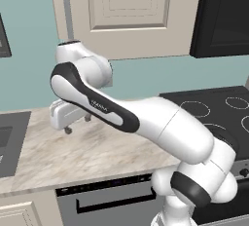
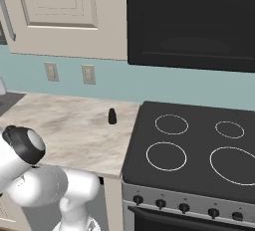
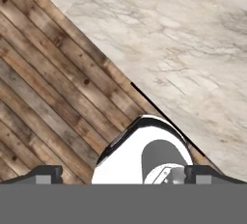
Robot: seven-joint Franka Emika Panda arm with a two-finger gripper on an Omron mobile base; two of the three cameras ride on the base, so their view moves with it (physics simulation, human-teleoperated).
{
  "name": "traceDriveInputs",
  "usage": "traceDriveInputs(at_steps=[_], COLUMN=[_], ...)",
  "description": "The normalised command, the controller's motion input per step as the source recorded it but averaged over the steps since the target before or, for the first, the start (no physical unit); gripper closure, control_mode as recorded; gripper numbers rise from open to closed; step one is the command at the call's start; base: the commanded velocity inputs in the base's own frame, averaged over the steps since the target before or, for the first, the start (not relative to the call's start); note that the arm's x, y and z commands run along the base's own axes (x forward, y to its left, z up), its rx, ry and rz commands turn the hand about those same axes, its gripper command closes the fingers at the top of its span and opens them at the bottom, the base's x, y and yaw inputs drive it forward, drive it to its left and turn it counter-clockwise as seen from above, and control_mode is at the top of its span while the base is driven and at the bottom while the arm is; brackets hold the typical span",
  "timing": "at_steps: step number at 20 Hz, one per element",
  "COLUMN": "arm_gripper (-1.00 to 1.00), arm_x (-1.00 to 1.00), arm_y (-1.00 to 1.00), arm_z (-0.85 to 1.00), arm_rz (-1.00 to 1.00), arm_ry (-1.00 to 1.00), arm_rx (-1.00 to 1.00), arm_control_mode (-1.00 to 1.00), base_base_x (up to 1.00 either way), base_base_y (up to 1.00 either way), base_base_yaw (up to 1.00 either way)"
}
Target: Collect the paprika, ketchup, and shaker from the cabinet and place them next to the stove.
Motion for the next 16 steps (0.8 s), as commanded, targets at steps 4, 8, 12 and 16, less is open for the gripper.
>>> traceDriveInputs(at_steps=[4, 8, 12, 16], arm_gripper=[-1.00, -1.00, -1.00, -1.00], arm_x=[-0.10, -0.06, -0.14, -0.05], arm_y=[0.10, 0.19, 0.29, 0.21], arm_z=[-0.01, 0.08, 0.09, 0.00], arm_rz=[0.00, 0.00, 0.00, 0.00], arm_ry=[-0.01, 0.00, 0.00, 0.00], arm_rx=[0.00, 0.00, 0.00, 0.00], arm_control_mode=[-1.00, -1.00, -1.00, -1.00], base_base_x=[0.00, 0.00, 0.00, 0.00], base_base_y=[0.00, 0.00, 0.00, 0.00], base_base_yaw=[0.00, 0.00, 0.00, 0.00])
